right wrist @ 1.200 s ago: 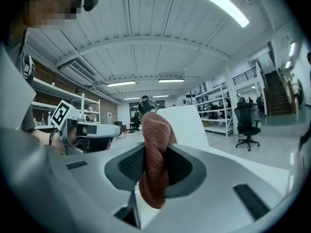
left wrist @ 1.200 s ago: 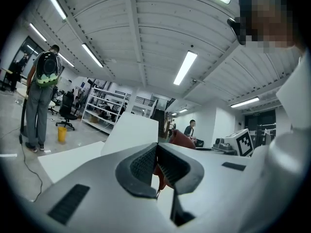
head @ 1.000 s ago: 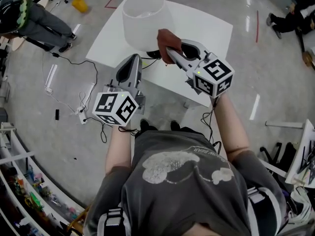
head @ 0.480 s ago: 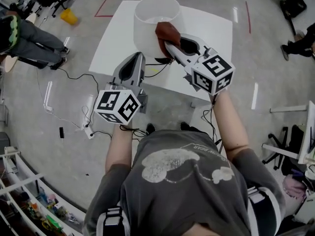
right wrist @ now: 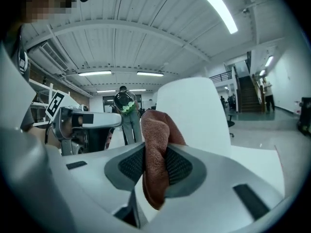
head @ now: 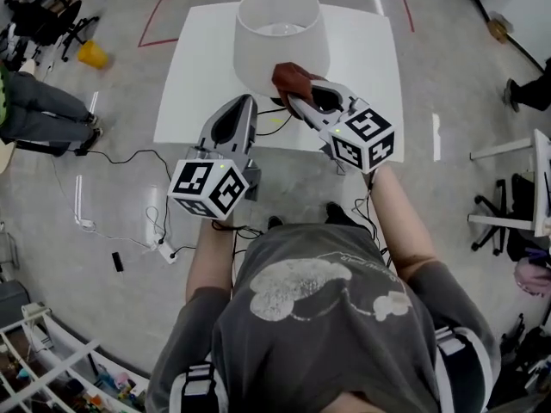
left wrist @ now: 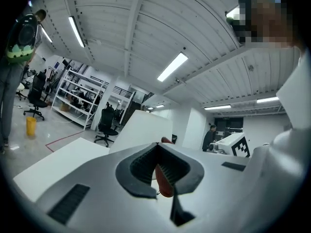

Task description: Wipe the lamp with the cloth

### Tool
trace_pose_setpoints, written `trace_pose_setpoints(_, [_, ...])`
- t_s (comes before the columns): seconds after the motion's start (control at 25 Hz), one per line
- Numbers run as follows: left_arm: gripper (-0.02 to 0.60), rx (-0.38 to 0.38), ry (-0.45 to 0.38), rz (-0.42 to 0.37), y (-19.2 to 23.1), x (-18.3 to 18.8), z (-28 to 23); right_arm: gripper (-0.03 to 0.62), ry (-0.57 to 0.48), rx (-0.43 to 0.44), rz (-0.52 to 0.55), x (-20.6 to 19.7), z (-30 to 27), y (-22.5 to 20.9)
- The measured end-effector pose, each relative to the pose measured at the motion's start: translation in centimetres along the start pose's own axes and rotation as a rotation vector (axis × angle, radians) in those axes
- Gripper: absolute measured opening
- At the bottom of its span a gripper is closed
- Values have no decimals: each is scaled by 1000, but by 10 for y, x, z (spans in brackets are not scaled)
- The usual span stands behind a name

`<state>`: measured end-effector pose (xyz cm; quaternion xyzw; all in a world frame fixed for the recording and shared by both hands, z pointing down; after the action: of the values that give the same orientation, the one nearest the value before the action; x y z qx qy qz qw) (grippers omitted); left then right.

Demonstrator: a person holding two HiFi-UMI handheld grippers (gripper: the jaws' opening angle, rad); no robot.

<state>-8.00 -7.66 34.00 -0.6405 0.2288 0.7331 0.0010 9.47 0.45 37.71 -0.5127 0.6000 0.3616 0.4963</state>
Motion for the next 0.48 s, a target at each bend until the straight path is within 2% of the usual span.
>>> trace_pose_setpoints(0.32, [9,-52,70,35,19,-14,23,97,110,-112,-89,-49,-8,15])
trace_pose_setpoints(0.48, [9,-38,86,45,31,-18,29,96,114,-113,-127,-58,-8,27])
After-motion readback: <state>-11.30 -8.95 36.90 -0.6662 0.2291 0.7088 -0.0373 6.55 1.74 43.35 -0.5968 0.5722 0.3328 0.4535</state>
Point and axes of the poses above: the fingertips, and each gripper's own axes: z backward along the fingers, y to its left, x out of its top, the point moved 8 cm from there along z, backward along the fingers, and after that the axes turned 1 degree about -y, right-handed, at the moved point
